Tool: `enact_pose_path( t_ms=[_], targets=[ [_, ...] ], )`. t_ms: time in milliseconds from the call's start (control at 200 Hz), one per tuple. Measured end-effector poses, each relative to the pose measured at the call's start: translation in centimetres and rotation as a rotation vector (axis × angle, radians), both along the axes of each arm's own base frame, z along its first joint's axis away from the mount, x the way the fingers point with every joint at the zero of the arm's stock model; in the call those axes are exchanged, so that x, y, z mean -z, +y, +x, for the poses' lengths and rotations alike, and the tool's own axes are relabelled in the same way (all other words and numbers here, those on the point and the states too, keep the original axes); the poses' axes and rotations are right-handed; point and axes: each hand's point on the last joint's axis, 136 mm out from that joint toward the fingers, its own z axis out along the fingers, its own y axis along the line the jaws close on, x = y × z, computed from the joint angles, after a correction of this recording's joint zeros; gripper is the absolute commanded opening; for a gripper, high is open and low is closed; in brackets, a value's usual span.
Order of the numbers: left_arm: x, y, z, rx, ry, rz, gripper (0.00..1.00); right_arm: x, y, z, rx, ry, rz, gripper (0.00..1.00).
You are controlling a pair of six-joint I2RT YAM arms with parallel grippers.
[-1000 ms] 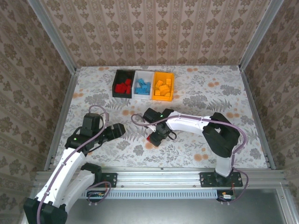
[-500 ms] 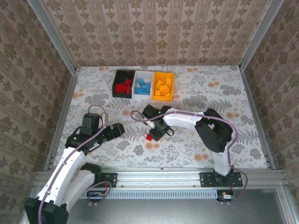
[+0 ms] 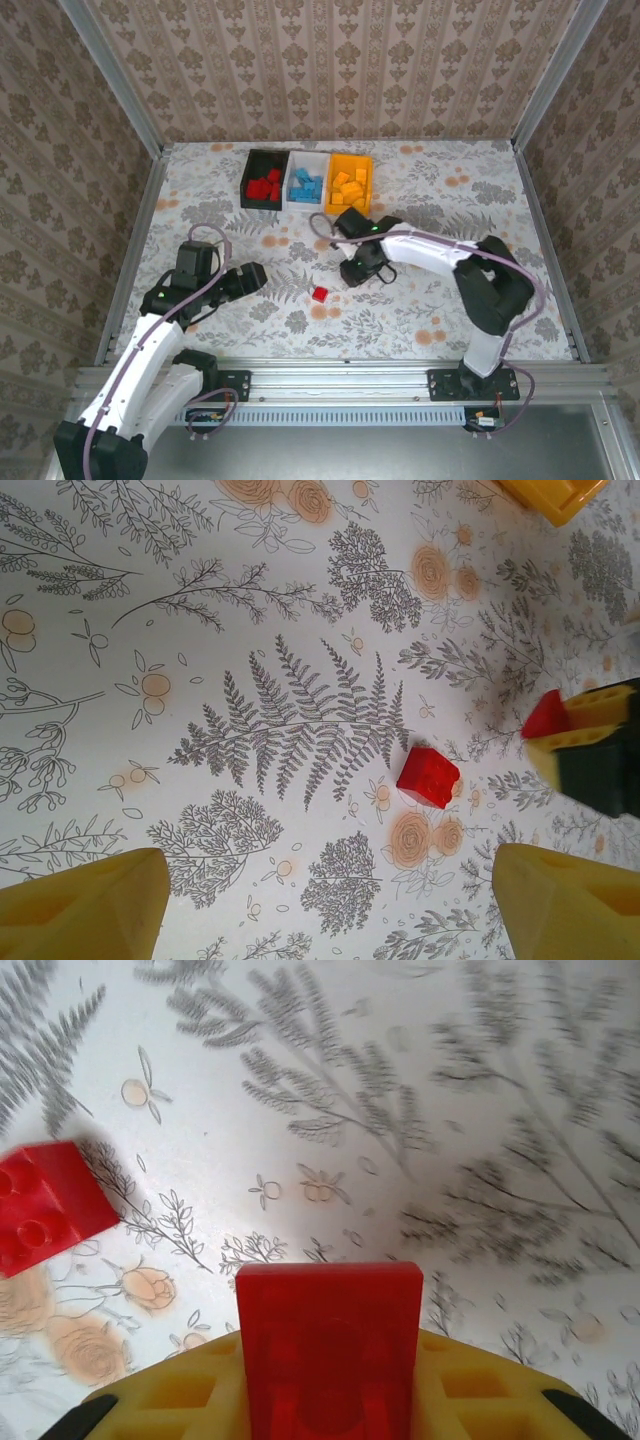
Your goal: Sort the legos into containers by color
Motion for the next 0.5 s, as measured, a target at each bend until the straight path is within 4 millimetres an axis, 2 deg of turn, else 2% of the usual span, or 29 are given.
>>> enact_pose_path(
  t_ms=[125,230,365,500],
  targets=[
    [-0.1,-0.2,0.1,0.006,-0.005,-0.008,0.86,-4.0,-0.9,1.7,0.168,0.014,0.267,0.32],
    [-0.2,-0.4,0.3,0.012,-0.008,-0.018,0.86,-7.4,-0.5,3.8,0.269,0.027,0.489,0.32],
    [-0.1,-0.7,0.4,0.019,-0.01,-0.028,0.86,-10.5,1.5,5.9,0.327,0.088,0.684,0.32],
    [-0.3,-0.8,0.7,0.021,-0.02,-0.035,0.87,-14.0,4.5,10.3,0.352,0.103,0.822,0.32]
  ],
)
